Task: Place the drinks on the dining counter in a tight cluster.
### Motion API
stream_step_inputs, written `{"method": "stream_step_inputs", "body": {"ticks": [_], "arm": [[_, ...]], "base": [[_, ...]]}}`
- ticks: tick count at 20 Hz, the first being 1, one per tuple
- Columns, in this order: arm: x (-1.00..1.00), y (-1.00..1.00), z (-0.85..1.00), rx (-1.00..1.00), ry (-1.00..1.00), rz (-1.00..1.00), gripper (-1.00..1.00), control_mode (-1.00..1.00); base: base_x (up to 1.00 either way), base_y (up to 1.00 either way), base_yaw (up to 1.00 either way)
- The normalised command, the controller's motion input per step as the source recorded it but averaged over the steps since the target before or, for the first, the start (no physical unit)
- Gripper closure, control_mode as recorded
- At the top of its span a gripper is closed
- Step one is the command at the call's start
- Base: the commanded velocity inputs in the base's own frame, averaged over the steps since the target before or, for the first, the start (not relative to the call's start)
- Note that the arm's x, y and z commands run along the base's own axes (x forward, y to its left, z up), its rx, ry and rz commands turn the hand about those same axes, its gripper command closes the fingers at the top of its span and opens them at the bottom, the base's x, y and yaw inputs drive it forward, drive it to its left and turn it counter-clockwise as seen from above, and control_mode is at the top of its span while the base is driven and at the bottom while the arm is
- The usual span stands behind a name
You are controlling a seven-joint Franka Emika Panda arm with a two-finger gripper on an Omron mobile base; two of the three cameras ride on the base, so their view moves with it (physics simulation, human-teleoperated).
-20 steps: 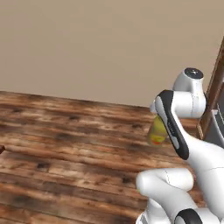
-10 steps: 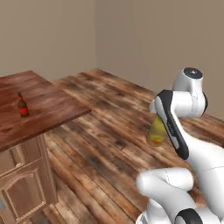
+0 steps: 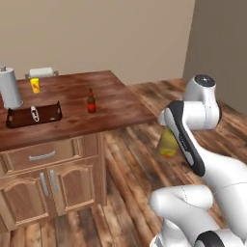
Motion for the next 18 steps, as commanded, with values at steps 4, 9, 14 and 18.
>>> {"method": "stream_step_inputs", "body": {"ticks": [4,9,14,18], "arm": [[0.0,0.0,0.0,0.0,0.0,0.0,1.0,1.0],[0.0,0.0,0.0,0.0,0.0,0.0,1.0,1.0],[0.0,0.0,0.0,0.0,0.0,0.0,1.0,1.0],[0.0,0.0,0.0,0.0,0.0,0.0,1.0,1.0]], "base": [[0.69,-0.21,0.06],[0.62,-0.31,0.0],[0.48,-0.15,0.07],[0.39,-0.04,0.2]]}}
